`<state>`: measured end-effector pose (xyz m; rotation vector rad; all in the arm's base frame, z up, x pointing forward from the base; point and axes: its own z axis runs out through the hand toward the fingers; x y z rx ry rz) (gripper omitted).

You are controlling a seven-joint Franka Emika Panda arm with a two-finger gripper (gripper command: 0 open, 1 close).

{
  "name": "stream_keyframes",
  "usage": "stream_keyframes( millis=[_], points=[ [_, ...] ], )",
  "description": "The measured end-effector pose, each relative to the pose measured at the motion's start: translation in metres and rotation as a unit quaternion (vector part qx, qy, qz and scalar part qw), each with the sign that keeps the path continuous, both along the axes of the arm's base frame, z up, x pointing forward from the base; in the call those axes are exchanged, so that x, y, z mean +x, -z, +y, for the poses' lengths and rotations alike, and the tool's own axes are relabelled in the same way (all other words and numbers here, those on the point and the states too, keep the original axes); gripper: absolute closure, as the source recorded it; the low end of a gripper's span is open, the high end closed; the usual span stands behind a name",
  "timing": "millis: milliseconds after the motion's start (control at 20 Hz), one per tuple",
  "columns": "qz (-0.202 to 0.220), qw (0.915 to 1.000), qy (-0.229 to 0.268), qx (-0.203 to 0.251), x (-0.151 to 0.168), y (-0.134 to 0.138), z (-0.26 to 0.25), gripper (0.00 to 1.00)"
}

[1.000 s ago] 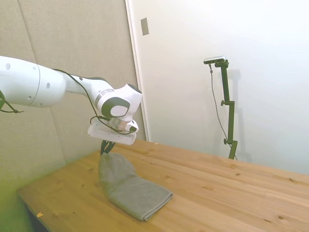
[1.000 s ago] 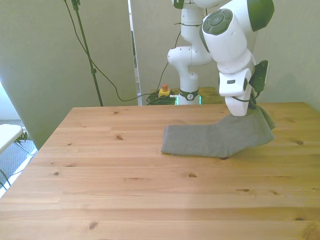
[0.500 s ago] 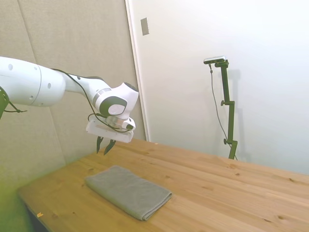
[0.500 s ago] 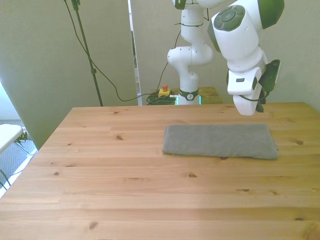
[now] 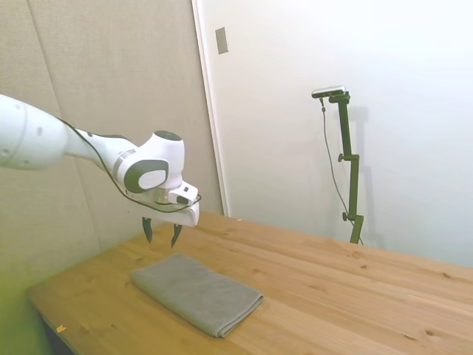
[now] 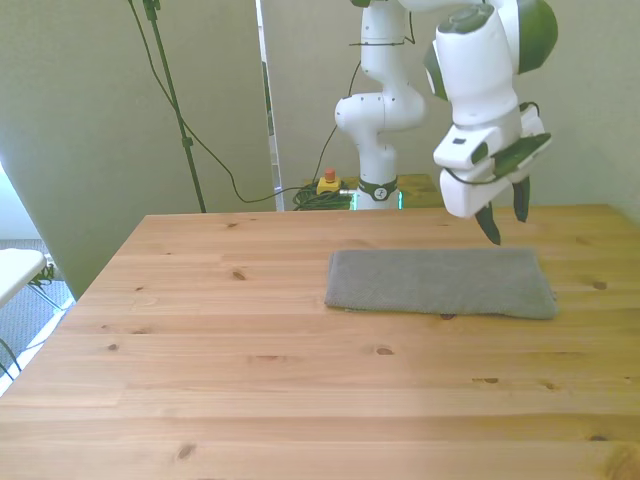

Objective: Unfold the towel

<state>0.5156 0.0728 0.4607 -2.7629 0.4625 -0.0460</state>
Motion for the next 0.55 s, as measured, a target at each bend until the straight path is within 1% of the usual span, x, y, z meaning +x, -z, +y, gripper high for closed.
stream_keyframes(
  millis=[100, 200, 300, 400, 550],
  points=[
    [-0.008, 0.9990, 0.043, -0.015, -0.031, -0.009, -0.010, 0.00],
    [-0.013, 0.9960, 0.084, -0.026, -0.062, -0.019, -0.015, 0.00],
    [-0.017, 0.9905, 0.130, -0.042, -0.095, -0.028, -0.012, 0.00],
    [-0.030, 0.9832, 0.172, -0.055, -0.125, -0.039, -0.004, 0.00],
    [-0.048, 0.9751, 0.206, -0.066, -0.170, -0.048, 0.015, 0.00]
  ],
)
